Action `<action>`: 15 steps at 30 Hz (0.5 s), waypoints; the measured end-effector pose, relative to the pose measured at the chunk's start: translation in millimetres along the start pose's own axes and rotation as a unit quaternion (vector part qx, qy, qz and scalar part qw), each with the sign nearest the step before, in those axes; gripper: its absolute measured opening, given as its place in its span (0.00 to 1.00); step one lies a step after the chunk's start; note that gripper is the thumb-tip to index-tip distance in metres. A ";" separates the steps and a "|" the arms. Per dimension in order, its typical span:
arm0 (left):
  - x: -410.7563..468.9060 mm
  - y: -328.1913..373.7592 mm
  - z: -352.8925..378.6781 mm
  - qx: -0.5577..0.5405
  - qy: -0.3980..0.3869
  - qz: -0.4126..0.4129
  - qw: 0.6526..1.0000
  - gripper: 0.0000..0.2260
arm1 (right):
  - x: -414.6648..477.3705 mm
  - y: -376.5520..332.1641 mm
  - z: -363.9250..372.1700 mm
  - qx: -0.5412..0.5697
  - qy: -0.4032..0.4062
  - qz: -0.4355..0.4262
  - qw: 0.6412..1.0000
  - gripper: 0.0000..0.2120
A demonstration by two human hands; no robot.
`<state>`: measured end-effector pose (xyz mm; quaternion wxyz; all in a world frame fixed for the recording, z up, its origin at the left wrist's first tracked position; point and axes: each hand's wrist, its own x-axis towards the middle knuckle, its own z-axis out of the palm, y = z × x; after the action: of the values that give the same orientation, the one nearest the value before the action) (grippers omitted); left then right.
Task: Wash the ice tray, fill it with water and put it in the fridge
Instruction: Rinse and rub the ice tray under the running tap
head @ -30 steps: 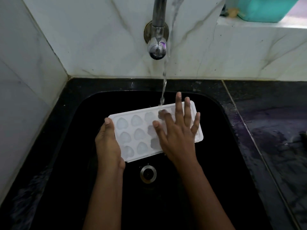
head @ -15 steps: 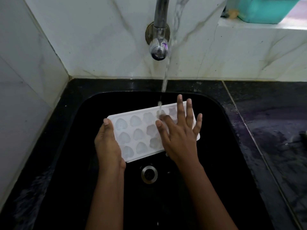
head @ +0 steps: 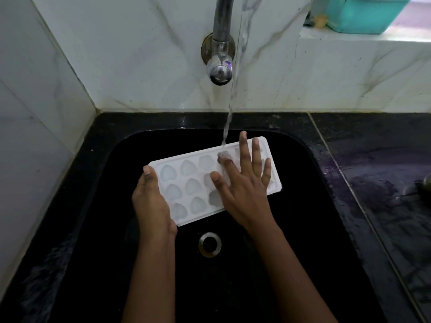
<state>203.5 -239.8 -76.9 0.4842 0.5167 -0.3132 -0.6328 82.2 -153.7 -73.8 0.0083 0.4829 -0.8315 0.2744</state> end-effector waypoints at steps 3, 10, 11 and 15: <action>-3.1 0.9 2.0 0.004 -0.002 0.003 1.000 0.12 | 0.9 7.5 -4.2 -0.029 0.011 0.017 0.999 0.28; -3.2 4.6 0.4 -0.005 0.009 0.005 1.000 0.14 | 2.2 6.4 -4.2 0.006 -0.015 -0.012 1.000 0.27; -4.3 5.1 1.4 -0.004 0.005 0.008 1.000 0.15 | 2.5 8.5 -5.7 -0.002 -0.003 -0.001 1.000 0.28; -10.0 4.9 5.5 0.015 -0.011 0.016 1.000 0.12 | -1.9 -2.2 -0.3 -0.021 0.015 0.017 1.000 0.30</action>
<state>199.7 -232.7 -67.6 0.4829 0.5116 -0.3363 -0.6261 85.0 -152.9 -73.1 0.0261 0.4647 -0.8448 0.2639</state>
